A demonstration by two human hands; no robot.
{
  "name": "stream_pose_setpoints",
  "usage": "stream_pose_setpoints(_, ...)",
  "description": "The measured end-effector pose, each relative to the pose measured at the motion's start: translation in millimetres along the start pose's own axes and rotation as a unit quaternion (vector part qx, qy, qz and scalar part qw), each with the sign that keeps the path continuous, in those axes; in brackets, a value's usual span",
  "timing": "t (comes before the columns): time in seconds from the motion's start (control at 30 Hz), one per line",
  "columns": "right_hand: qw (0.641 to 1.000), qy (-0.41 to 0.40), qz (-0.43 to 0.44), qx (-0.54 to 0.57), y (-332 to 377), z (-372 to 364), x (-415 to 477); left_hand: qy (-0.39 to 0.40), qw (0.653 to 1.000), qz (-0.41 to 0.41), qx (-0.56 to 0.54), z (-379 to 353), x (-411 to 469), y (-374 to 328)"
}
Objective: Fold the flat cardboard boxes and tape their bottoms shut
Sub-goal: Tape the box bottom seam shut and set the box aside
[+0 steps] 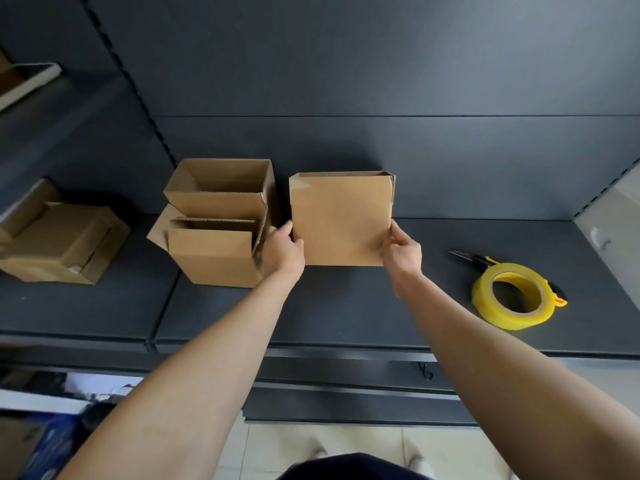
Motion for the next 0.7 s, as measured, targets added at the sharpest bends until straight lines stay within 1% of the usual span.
stream_pose_setpoints(0.2,0.999,0.043,-0.009,-0.005,0,-27,-1,0.023,0.997,0.062,0.034,-3,7,-6)
stream_pose_setpoints(0.33,0.995,0.09,-0.015,-0.031,3,-41,1,0.026,0.995,0.06,0.07,0,8,-9)
stream_pose_setpoints(0.43,0.994,0.1,-0.019,-0.042,5,-45,2,0.029,0.995,0.06,0.076,2,9,-9)
stream_pose_setpoints(0.5,0.996,0.08,-0.021,-0.04,5,-46,5,0.036,0.994,0.068,0.073,1,8,-8)
stream_pose_setpoints(0.57,0.997,0.034,-0.03,-0.055,6,-40,5,0.068,0.994,0.069,0.054,-1,4,-7)
stream_pose_setpoints(0.63,0.996,-0.019,-0.002,-0.09,11,-34,5,0.105,0.993,0.047,0.02,-5,-1,-7)
stream_pose_setpoints(0.7,0.987,-0.051,0.057,-0.145,21,-28,3,0.118,0.993,0.003,0.001,-1,-7,-13)
Point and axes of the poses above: each hand's wrist, its own x-axis towards the middle knuckle, its own z-axis out of the back of the hand, y = z × x, the point moved 3 cm from there along x, towards the middle knuckle, and after that the axes turned 11 degrees about -y, right-handed, at the moved point
